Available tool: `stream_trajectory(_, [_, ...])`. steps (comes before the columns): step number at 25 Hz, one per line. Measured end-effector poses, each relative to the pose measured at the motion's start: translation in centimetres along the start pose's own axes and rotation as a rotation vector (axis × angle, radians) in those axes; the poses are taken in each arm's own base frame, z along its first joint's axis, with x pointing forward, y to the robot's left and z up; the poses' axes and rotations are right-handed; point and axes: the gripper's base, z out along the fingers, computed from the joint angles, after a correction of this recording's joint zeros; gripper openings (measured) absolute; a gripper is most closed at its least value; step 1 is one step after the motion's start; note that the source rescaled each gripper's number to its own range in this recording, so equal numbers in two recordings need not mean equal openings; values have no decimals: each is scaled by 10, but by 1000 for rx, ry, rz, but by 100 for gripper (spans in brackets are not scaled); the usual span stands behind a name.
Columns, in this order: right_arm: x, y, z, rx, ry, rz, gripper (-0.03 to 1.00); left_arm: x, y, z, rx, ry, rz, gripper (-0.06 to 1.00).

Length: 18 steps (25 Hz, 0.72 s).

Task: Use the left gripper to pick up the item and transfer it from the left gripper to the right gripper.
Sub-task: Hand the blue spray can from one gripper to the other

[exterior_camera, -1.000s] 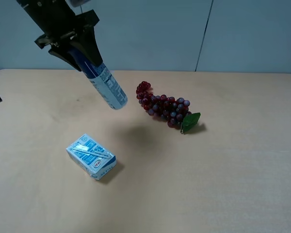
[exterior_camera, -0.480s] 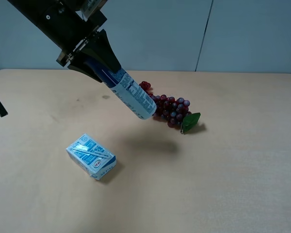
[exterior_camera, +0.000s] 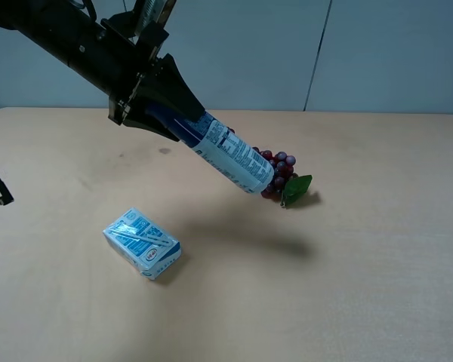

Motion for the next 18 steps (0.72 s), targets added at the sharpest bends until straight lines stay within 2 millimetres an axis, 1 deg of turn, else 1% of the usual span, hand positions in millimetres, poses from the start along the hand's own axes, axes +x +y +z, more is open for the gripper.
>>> stream_trajectory(3, [-12, 9, 4, -84, 52, -9, 100, 0, -1, 0, 12, -6, 4, 0])
stream_trajectory(6, [-29, 19, 15, -177, 121, -67, 100, 0, -1, 0, 14, -7, 4, 0])
stream_trajectory(9, [-43, 28, 26, -291, 150, -136, 100, 0, -1, 0, 15, -8, 4, 0])
stream_trajectory(15, [-62, 45, 48, -470, 219, -306, 100, 0, -1, 0, 15, -8, 4, 0])
stream_trajectory(18, [-70, 59, 57, -559, 245, -404, 100, 0, -1, 0, 15, -8, 4, 0])
